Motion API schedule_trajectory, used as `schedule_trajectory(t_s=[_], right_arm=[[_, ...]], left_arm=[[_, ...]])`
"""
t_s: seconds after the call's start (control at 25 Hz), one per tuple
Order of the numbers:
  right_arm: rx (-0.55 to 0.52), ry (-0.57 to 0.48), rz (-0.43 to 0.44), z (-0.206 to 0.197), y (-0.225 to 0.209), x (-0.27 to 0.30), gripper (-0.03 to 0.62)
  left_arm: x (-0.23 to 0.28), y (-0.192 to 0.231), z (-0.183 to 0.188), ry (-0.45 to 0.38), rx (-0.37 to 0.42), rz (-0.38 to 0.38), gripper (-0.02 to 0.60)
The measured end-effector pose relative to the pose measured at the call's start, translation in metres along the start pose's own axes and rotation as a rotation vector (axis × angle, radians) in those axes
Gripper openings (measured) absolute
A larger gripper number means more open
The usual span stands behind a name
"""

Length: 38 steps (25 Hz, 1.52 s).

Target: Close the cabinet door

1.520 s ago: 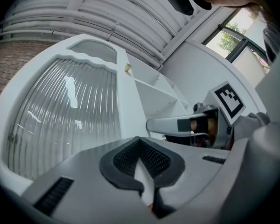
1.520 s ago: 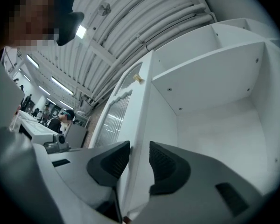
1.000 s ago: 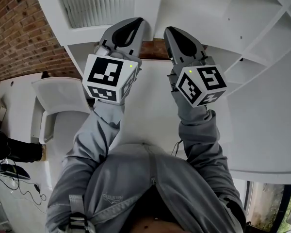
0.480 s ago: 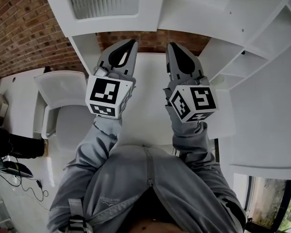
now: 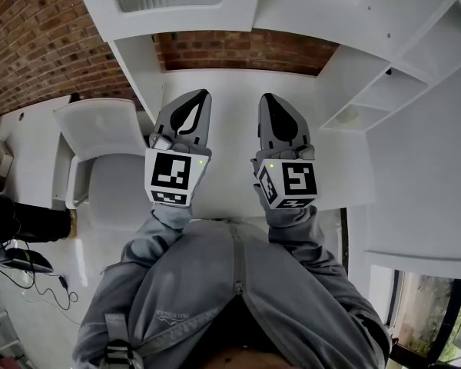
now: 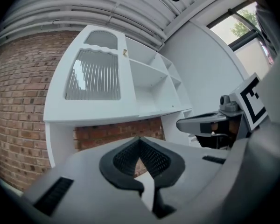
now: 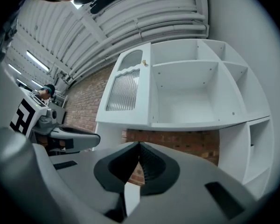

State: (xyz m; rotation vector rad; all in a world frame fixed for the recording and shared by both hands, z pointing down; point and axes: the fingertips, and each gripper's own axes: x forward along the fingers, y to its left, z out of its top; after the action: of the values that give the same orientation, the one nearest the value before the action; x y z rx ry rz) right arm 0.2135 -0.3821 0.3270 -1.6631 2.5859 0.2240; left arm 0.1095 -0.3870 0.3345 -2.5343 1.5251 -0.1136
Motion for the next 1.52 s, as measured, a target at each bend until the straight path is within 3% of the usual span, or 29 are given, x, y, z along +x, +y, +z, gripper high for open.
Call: schedule_trajectory(t_s=[0.76, 1.52], right_arm=[[0.032, 0.035, 0.020, -0.057, 0.026, -0.042, 0.026], [0.039, 0.047, 0.075, -0.061, 0.035, -0.038, 0.026]], left_arm=[[-0.043, -0.039, -0.061, 0.056, -0.094, 0.006, 0.006], [-0.038, -0.035, -0.059, 0.044, -0.101, 0.001, 0.006]])
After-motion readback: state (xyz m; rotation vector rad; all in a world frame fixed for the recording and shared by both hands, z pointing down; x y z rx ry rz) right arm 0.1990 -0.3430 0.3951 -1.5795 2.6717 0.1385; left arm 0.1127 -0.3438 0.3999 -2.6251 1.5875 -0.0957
